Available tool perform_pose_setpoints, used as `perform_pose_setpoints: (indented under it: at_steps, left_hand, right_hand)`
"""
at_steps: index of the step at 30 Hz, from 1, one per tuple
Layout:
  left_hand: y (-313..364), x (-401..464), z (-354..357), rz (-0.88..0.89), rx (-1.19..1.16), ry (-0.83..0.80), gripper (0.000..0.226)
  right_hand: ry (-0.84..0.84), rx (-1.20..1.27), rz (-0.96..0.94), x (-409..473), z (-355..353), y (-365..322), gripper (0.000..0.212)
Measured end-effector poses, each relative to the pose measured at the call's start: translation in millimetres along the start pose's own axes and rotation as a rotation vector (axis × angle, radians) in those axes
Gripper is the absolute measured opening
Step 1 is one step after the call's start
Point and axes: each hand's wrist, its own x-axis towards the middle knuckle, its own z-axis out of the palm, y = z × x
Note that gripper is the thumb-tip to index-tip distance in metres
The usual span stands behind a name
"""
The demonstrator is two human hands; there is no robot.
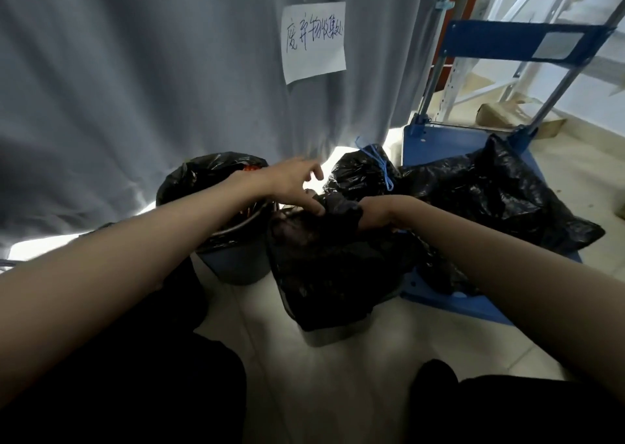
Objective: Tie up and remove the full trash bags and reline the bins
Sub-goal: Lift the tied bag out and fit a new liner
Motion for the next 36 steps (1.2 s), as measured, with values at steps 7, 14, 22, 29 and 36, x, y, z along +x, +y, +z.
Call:
perform_pose_setpoints:
  at_steps: [7,14,22,29,36]
  left_hand:
    - [8.4,-30.3,56.2,0.040,0.130,-0.165,0.081]
    - [-5.5,0.0,108.5,0.001,0.252,-0.258,0.050]
    - [11.0,15.3,160.5,-0.276,0.185,-0.524,0.048]
    - [14.3,34.4,106.6,-0.222,-0.182,-0.371,0.021]
    - [14.1,16.2,58.2,-0.228,-0.311,-0.264,0.075]
  right_hand:
    - [0.117,0.419,0.039,6.5,-19.2,3.1,0.017]
    - [0.084,0.452,-0.010,5.8,-11.1,2.2,0.015]
    - [0.063,0.201,0.020,6.2,8.3,32.7,0.041]
    - [0.297,0.269,-0.054,13.9,5.6,32.2,0.018]
    - [0.443,0.503,-0.118,19.9,0.1,12.2,0.023]
